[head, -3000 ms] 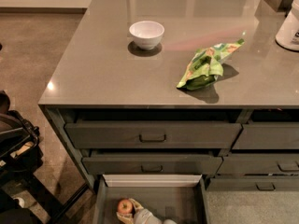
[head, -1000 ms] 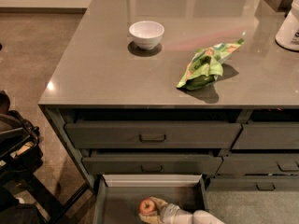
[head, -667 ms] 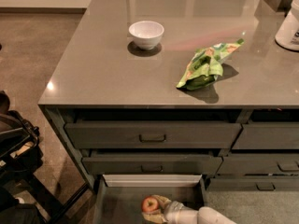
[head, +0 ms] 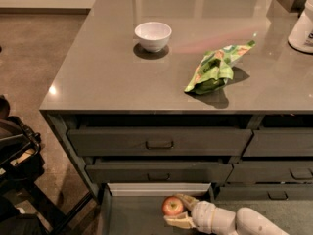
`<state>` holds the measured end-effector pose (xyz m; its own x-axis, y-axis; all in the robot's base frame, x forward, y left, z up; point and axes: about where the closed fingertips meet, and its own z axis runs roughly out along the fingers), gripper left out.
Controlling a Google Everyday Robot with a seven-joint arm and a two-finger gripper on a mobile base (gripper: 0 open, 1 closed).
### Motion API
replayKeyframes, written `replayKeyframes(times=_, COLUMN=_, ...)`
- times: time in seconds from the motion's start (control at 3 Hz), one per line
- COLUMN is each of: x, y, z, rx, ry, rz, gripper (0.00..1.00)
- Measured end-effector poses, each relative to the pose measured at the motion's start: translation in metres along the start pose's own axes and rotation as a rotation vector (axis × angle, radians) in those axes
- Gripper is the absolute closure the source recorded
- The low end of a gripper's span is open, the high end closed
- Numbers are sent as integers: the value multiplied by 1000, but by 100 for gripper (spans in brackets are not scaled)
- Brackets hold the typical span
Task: Pick apple from bottom drawer and place on counter
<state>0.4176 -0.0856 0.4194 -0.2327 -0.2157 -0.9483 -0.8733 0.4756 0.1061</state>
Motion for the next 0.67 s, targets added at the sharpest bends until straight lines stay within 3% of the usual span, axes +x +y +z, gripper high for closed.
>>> replayKeyframes(times=0.33, x=0, y=0, z=0, rx=0, ry=-1, rz=1, gripper=100)
replayKeyframes(times=0.67, x=-32, y=7, z=-6, rx=-13, ry=-4, rz=-36, gripper=100)
